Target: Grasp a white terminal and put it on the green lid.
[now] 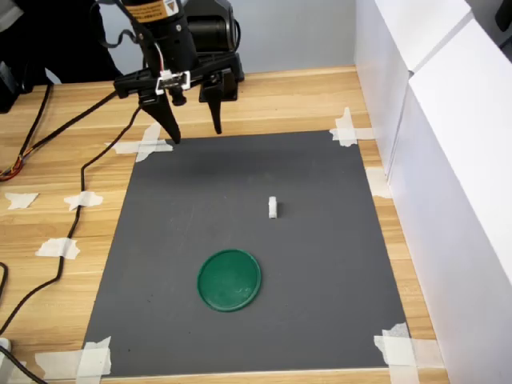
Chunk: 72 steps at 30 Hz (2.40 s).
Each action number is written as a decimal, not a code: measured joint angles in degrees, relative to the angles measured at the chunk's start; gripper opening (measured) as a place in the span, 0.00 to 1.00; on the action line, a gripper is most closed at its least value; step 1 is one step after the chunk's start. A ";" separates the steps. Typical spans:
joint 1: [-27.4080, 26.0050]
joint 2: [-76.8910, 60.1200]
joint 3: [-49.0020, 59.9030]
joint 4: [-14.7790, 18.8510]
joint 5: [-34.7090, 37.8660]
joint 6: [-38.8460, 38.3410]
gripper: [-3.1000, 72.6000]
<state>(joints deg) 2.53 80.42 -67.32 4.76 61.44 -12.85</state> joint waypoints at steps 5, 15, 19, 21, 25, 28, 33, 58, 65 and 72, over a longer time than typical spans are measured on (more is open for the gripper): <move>6.83 2.48 -1.29 -1.80 1.18 3.14 0.84; 13.64 9.96 -1.41 -2.09 -2.44 7.97 0.84; 13.65 13.01 -1.61 -2.14 -5.42 9.52 0.84; 13.65 14.17 -1.82 -2.14 -6.49 9.70 0.84; 13.65 16.44 -1.82 -1.75 -8.50 9.80 0.84; 13.65 18.08 -1.82 -1.25 -9.18 9.80 0.84; 13.65 20.28 -1.95 -0.87 -10.40 9.52 0.84; 13.65 26.19 -4.65 0.47 -9.40 9.46 0.84; 13.65 27.66 -4.71 0.60 -9.71 9.46 0.84; 13.65 27.73 -4.71 0.87 -9.92 9.46 0.80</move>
<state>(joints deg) 16.18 108.15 -72.03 5.63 51.53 -3.39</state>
